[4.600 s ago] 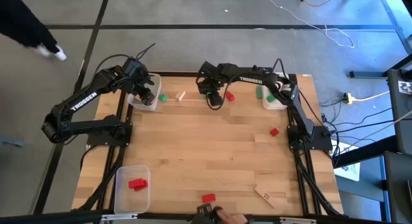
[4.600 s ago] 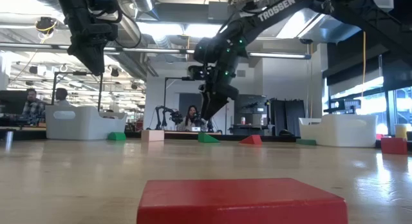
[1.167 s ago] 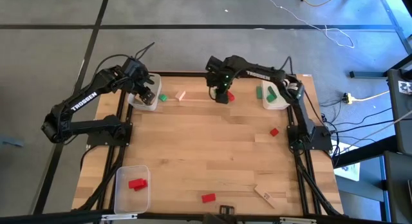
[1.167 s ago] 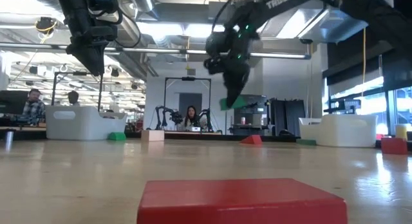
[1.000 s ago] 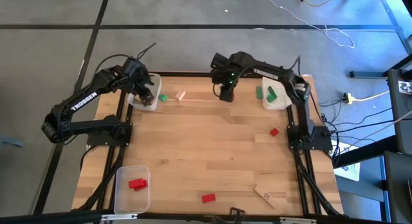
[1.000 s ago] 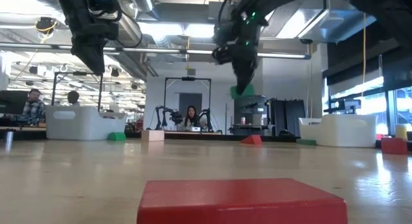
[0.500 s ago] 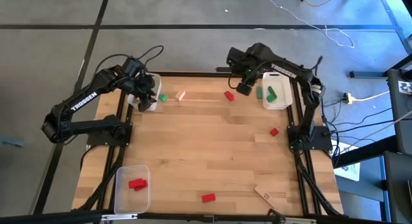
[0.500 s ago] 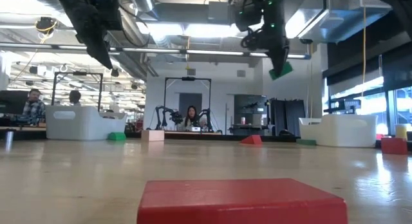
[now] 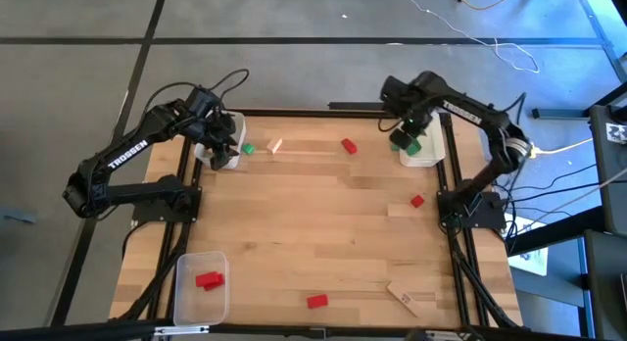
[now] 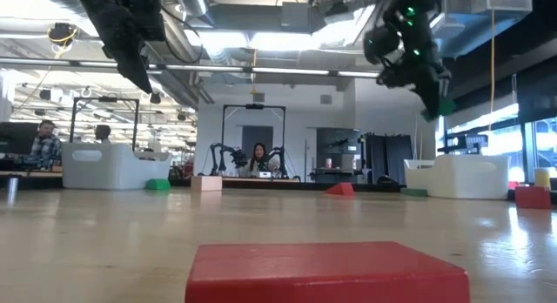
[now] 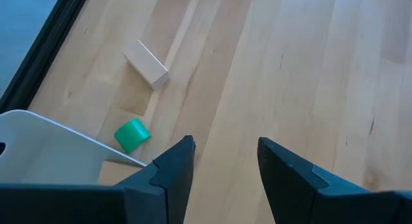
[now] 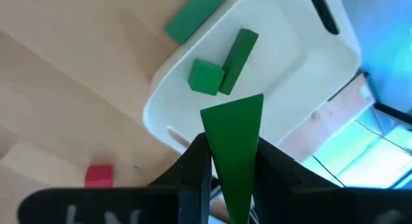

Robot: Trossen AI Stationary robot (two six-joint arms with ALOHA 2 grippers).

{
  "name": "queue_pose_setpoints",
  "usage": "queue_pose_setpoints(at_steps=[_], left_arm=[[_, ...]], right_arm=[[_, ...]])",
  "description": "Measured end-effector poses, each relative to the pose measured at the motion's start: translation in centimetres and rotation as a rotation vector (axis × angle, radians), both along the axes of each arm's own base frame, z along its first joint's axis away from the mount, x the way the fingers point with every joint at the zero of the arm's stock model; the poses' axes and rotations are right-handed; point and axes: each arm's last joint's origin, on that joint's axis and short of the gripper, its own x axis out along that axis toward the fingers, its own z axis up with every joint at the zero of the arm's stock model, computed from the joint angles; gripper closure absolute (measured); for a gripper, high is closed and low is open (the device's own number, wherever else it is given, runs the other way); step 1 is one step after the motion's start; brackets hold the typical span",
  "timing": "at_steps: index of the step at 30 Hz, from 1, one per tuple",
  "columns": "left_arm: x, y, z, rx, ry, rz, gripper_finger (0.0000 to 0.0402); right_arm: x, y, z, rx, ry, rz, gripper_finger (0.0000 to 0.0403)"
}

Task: Sort & place blocks by color
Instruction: Put the green block into the white bin, then put the red block into the transparent bin

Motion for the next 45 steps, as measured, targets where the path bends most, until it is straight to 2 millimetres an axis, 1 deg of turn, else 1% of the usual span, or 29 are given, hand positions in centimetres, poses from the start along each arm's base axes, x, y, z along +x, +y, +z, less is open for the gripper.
queue_pose_setpoints(at_steps=[5, 9, 12, 15, 21, 29, 33, 41, 45], left_arm=[[0.0, 0.0, 0.0, 0.001, 0.0, -0.002, 0.0239], [0.0, 0.0, 0.0, 0.001, 0.0, -0.001, 0.0239], [0.0, 0.0, 0.0, 0.0, 0.0, -0.001, 0.0239], [0.0, 0.0, 0.0, -0.002, 0.0, 0.003, 0.0239], [0.0, 0.0, 0.0, -0.002, 0.0, 0.003, 0.0239], [0.0, 0.0, 0.0, -0.002, 0.0, 0.004, 0.0239], [0.0, 0.0, 0.0, -0.002, 0.0, 0.004, 0.0239], [0.0, 0.0, 0.0, -0.002, 0.0, 0.004, 0.0239], [0.0, 0.0, 0.0, -0.002, 0.0, 0.004, 0.0239]], right_arm=[[-1.9, -0.7, -3.6, -0.04, -0.052, -0.069, 0.0328], [-3.0, -1.1, -6.4, -0.039, -0.05, -0.111, 0.0329], [-3.5, -1.3, -7.9, -0.029, -0.074, -0.134, 0.0329], [-3.9, -1.4, -8.7, -0.018, -0.098, -0.177, 0.0325], [-4.6, -1.6, -9.4, -0.026, -0.102, -0.252, 0.0318], [-4.7, -1.6, -9.4, -0.033, -0.098, -0.267, 0.0305], [-4.7, -1.6, -9.4, -0.038, -0.101, -0.278, 0.0281], [-4.6, -1.7, -9.4, -0.041, -0.103, -0.275, 0.0211], [-4.4, -1.7, -9.4, -0.032, -0.125, -0.25, 0.0192]])
